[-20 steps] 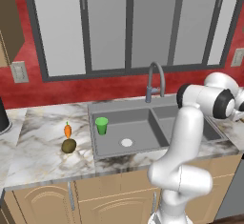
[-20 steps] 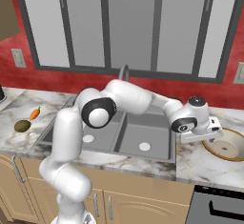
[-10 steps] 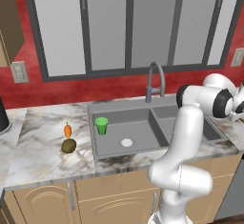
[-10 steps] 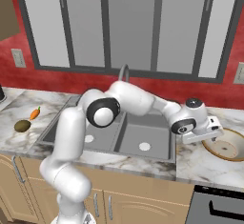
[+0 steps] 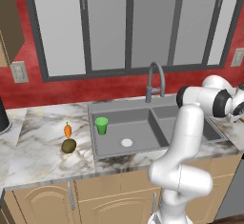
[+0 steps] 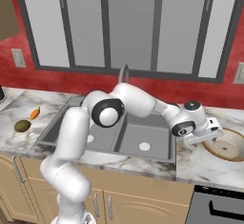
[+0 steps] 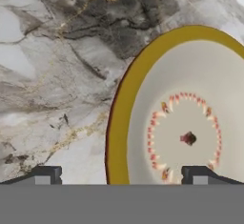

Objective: Remove the potato and carrot from the sink. Then move the bowl and cup from the counter to the sink for washing.

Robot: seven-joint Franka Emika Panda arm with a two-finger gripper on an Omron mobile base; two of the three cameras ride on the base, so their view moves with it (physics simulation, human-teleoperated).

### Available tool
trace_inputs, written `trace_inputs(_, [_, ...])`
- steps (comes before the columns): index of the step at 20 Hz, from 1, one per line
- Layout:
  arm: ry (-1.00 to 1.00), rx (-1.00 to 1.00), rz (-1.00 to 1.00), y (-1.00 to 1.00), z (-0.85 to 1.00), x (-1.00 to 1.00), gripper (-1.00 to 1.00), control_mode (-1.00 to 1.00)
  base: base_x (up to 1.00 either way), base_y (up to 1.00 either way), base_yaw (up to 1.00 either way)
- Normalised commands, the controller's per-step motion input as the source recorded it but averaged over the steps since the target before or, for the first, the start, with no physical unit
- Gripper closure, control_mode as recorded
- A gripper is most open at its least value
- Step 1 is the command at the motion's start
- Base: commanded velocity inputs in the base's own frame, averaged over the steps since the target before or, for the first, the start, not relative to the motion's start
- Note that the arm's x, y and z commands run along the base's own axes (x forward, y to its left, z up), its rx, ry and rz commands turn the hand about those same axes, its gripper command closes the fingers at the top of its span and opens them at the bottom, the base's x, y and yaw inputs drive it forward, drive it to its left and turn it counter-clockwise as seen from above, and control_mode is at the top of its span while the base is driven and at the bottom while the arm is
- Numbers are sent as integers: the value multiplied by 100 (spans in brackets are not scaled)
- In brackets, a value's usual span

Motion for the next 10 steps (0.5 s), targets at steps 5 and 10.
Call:
trace_inputs(5, [0, -1, 0, -14, -8, 14, -100, -100, 0, 0, 0])
trace_inputs(10, [0, -1, 0, -15, -8, 15, -100, -100, 0, 0, 0])
